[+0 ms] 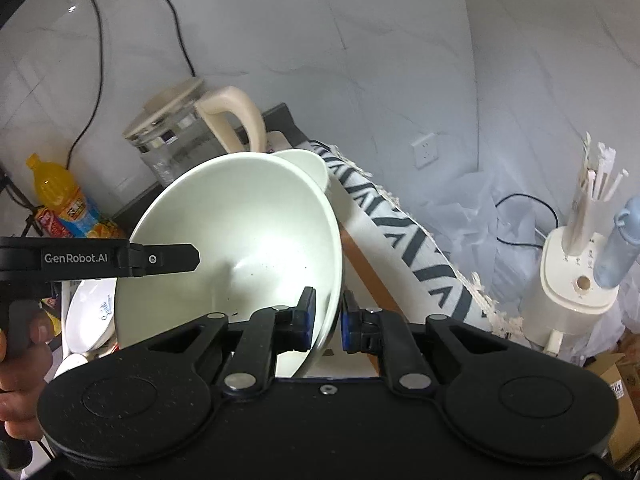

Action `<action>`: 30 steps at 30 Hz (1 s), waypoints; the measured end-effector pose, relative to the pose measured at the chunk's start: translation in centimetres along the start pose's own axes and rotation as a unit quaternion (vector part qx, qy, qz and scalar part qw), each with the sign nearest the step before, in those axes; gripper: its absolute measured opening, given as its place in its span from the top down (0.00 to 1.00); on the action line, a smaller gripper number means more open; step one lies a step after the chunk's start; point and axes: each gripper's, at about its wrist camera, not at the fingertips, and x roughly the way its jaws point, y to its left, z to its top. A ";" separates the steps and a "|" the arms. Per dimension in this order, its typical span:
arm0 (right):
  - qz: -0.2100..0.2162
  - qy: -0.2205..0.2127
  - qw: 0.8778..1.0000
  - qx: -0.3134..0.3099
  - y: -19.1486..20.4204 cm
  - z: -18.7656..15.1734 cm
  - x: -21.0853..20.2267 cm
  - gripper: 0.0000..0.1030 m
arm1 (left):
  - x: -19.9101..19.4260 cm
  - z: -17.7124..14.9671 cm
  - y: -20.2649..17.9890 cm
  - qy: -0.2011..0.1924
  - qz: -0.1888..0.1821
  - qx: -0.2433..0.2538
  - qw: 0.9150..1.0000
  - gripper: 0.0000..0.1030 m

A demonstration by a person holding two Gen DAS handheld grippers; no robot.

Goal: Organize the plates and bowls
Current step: 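Lift the large pale green bowl with both tools over the red bowl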

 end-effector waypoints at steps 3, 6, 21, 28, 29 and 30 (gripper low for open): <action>0.015 -0.006 1.000 -0.008 0.7 -0.1 -0.4 0.87 | -1.3 -0.4 0.4 -0.014 0.006 -0.013 1.000 0.77; 0.023 -0.009 1.000 -0.015 1.5 0.0 -0.6 0.87 | -2.3 -0.8 0.8 -0.024 0.015 -0.024 0.999 0.77; 0.066 -0.012 0.996 -0.059 6.8 0.5 -0.3 0.87 | -6.5 -2.7 5.3 -0.053 0.058 -0.082 0.994 0.77; 0.083 0.003 0.993 -0.081 9.3 0.2 0.5 0.87 | -8.1 -3.6 7.3 -0.057 0.074 -0.103 0.990 0.77; 0.086 0.006 0.993 -0.084 9.6 0.1 0.7 0.87 | -8.2 -3.8 7.5 -0.056 0.076 -0.103 0.990 0.77; 0.088 0.009 0.992 -0.086 9.9 0.0 0.8 0.87 | -8.4 -4.0 7.8 -0.055 0.080 -0.105 0.990 0.77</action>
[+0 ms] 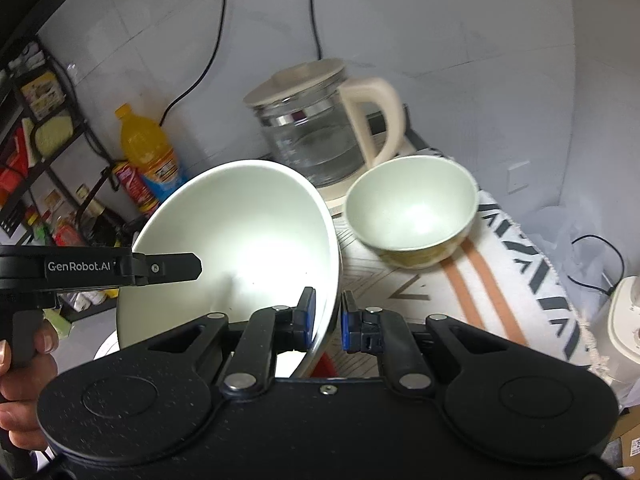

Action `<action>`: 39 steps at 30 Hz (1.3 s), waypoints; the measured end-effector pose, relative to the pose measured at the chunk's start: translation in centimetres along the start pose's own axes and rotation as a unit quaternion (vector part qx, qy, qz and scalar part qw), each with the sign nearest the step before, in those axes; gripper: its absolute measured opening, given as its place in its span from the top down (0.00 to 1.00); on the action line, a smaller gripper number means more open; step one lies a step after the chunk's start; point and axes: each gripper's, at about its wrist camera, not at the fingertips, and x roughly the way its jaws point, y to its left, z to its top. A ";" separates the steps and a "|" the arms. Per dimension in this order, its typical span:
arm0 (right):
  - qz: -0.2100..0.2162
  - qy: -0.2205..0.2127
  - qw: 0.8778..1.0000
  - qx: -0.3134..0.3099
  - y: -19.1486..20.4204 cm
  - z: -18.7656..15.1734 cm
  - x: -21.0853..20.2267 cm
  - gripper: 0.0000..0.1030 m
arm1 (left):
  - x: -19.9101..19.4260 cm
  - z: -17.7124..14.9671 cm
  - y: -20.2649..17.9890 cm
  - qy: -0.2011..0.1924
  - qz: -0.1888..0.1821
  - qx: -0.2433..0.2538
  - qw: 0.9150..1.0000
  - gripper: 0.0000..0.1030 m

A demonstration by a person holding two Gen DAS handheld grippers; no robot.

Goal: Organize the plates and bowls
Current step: 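Lift the large pale green bowl with both tools over the red bowl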

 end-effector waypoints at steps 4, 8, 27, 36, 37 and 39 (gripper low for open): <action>0.006 0.013 1.000 -0.007 1.2 -0.5 0.9 0.87 | -0.3 -0.5 1.4 0.009 0.010 -0.019 1.000 0.76; 0.011 0.029 0.999 -0.014 2.2 -1.2 1.7 0.87 | -0.2 -1.4 3.0 0.022 0.017 -0.039 0.999 0.76; -0.024 0.096 0.994 -0.039 3.3 -3.4 4.7 0.87 | 3.0 -5.4 5.6 0.103 0.017 -0.061 0.993 0.73; -0.038 0.109 0.993 -0.023 2.2 -4.3 5.3 0.86 | 3.7 -5.5 5.4 0.112 0.017 -0.051 0.992 0.72; -0.039 0.108 0.993 -0.020 2.1 -4.3 5.3 0.86 | 3.7 -5.4 5.3 0.114 0.017 -0.051 0.992 0.70; -0.035 0.107 0.993 -0.019 2.1 -4.3 5.2 0.83 | 3.6 -5.2 5.1 0.115 0.020 -0.047 0.992 0.68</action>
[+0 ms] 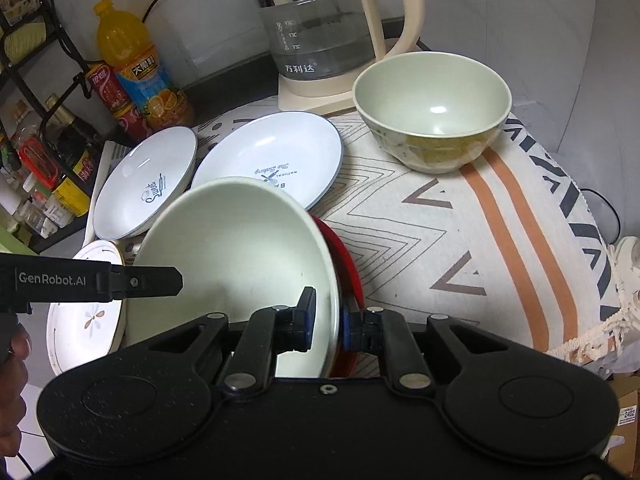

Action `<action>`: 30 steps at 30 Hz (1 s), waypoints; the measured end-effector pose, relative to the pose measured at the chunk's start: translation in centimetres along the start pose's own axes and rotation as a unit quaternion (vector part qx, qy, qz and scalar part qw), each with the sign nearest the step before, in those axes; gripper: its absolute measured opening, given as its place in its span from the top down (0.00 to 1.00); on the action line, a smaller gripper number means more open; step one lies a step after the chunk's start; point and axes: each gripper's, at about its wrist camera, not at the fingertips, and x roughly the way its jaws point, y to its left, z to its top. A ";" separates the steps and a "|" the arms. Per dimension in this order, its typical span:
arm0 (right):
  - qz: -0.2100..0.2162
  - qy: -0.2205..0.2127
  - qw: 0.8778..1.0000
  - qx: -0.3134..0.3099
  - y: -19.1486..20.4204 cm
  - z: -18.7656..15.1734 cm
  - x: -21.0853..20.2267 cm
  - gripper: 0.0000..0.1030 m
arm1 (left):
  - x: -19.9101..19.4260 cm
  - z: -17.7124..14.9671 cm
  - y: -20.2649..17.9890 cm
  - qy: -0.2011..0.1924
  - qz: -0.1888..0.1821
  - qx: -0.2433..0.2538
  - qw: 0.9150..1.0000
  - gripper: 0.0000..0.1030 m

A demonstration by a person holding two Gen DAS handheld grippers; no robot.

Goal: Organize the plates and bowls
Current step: 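Lift the large pale green bowl with both tools over the red bowl, then lower the large bowl into the red bowl and open both tools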

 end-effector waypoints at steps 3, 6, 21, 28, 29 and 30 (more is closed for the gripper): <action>0.003 -0.006 1.000 -0.002 0.2 0.1 -0.3 0.82 | -0.7 0.1 -0.4 -0.014 0.006 0.004 1.000 0.57; 0.004 -0.021 1.000 -0.003 0.3 0.4 -1.0 0.78 | -1.7 0.5 -0.7 -0.036 0.017 0.011 0.999 0.39; 0.004 -0.102 0.994 0.045 -2.5 2.1 -4.2 0.10 | -3.5 2.9 -2.9 -0.080 0.021 0.037 0.996 0.19; -0.013 -0.118 0.991 0.058 -3.7 2.7 -5.0 0.00 | -3.2 4.1 -4.4 -0.088 0.012 0.050 0.995 0.19; -0.017 -0.118 0.991 0.062 -4.0 2.7 -5.0 0.00 | -3.1 4.2 -4.6 -0.088 0.011 0.053 0.995 0.19; -0.019 -0.119 0.991 0.066 -4.3 2.8 -5.0 0.00 | -3.0 4.4 -4.9 -0.088 0.010 0.055 0.994 0.19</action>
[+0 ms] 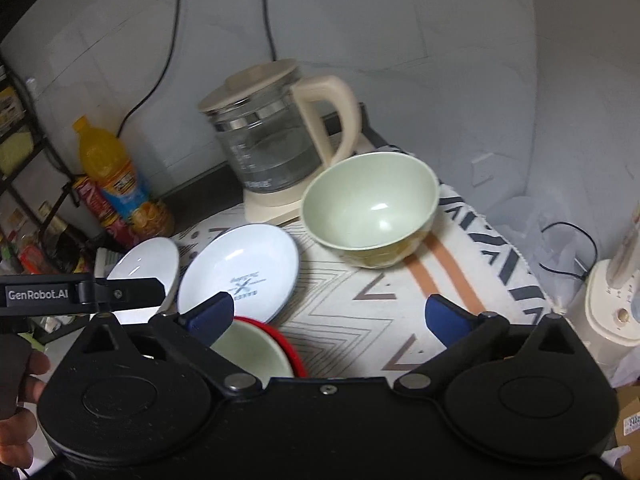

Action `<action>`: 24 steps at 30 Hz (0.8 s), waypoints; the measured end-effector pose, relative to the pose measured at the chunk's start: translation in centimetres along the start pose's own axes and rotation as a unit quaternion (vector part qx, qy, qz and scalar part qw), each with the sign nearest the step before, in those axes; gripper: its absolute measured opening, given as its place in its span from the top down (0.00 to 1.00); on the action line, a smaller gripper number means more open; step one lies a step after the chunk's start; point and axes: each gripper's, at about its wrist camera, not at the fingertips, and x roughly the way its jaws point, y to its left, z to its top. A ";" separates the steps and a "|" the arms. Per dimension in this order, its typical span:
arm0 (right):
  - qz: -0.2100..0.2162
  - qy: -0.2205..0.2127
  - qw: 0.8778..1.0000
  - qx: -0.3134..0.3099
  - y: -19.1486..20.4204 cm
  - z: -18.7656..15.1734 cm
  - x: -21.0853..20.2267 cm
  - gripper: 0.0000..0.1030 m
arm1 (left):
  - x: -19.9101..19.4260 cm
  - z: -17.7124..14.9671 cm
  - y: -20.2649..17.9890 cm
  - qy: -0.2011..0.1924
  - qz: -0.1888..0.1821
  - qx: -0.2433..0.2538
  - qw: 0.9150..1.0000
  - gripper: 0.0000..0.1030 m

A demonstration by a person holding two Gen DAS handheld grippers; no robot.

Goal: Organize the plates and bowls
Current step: 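Lower the large bowl into the red bowl and open both tools, then close both tools on the rim of the smaller pale green bowl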

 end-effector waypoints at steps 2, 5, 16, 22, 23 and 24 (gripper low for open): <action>-0.002 -0.003 1.000 0.006 -0.5 0.1 0.0 0.00 | 0.3 0.3 -0.4 -0.001 -0.003 0.005 1.000 0.19; -0.012 -0.004 1.000 0.011 -1.0 0.4 0.1 0.00 | 1.0 0.8 -1.0 0.004 -0.005 0.012 1.000 0.19; -0.036 -0.013 0.999 0.023 -2.6 2.1 1.1 0.00 | 3.7 3.1 -2.4 -0.002 -0.020 0.025 0.999 0.19; -0.043 -0.008 0.998 0.035 -3.6 3.0 2.3 0.00 | 6.1 4.2 -3.1 0.009 -0.029 0.027 0.999 0.19; -0.044 -0.009 0.998 0.036 -3.8 3.1 2.4 0.00 | 6.6 4.4 -3.2 0.010 -0.032 0.028 0.999 0.19; -0.046 -0.010 0.998 0.038 -3.9 3.3 2.7 0.00 | 7.0 4.6 -3.3 0.011 -0.034 0.028 0.999 0.19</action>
